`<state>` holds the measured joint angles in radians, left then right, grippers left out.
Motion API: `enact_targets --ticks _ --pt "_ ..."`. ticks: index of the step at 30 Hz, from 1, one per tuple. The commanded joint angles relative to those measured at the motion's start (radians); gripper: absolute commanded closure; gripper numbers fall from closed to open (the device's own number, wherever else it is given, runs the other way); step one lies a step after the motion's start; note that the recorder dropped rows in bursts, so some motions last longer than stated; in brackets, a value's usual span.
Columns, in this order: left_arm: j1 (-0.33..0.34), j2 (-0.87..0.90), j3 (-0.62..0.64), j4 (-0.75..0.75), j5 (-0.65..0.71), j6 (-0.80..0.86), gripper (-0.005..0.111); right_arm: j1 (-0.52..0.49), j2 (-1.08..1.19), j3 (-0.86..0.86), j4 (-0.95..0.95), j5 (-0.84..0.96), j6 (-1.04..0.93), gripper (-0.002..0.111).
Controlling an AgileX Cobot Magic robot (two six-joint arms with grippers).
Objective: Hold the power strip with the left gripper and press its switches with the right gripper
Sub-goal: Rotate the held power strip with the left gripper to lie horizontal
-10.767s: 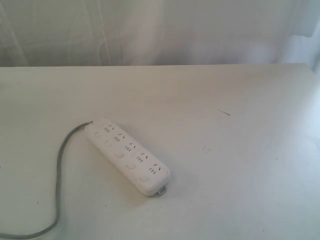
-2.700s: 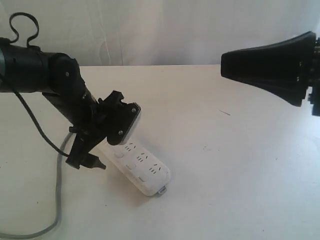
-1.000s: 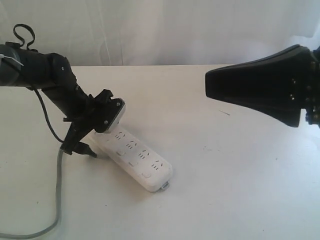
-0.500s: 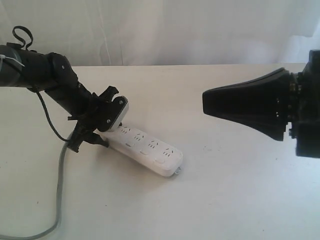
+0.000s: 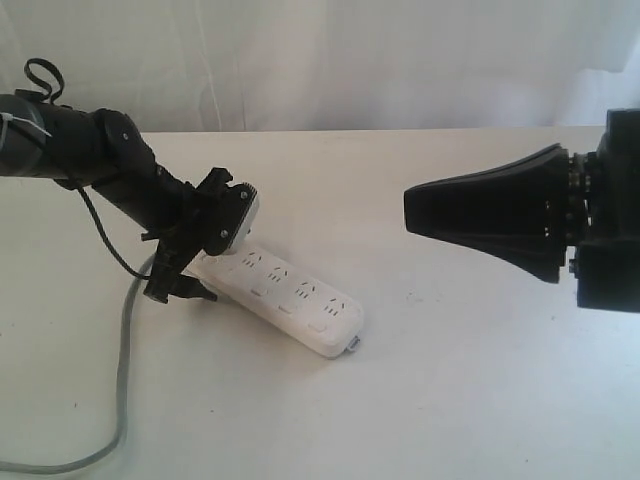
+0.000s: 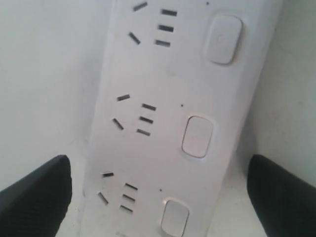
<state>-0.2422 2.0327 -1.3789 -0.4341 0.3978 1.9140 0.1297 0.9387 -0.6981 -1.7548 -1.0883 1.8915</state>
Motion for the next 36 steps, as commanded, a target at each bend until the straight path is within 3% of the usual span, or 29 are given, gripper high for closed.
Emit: enact_targets --ticks 1,15,18,22,25,32,36 --pt "-0.002 0.051 0.022 0.000 0.008 0.001 0.010 0.002 0.000 0.003 0.010 0.001 -0.012 0.108" --pt "-0.002 0.126 -0.031 0.046 0.098 -0.004 0.012 0.002 0.000 0.003 0.010 -0.018 -0.008 0.108" --pt "-0.002 0.140 -0.031 0.076 0.175 -0.048 0.020 0.002 0.000 0.003 0.010 -0.024 -0.004 0.108" --pt "-0.002 0.172 -0.031 0.139 0.299 -0.101 0.040 0.002 0.000 0.003 0.010 -0.049 -0.005 0.108" --pt "-0.002 0.190 -0.031 0.150 0.313 -0.123 0.048 0.002 0.000 0.003 0.010 -0.070 -0.005 0.108" --pt "-0.002 0.194 -0.031 0.127 0.249 -0.129 0.048 0.002 0.000 0.003 0.010 -0.079 -0.005 0.108" --pt "-0.002 0.214 -0.031 0.106 0.245 -0.211 0.046 0.002 0.000 0.003 0.010 -0.079 -0.005 0.108"
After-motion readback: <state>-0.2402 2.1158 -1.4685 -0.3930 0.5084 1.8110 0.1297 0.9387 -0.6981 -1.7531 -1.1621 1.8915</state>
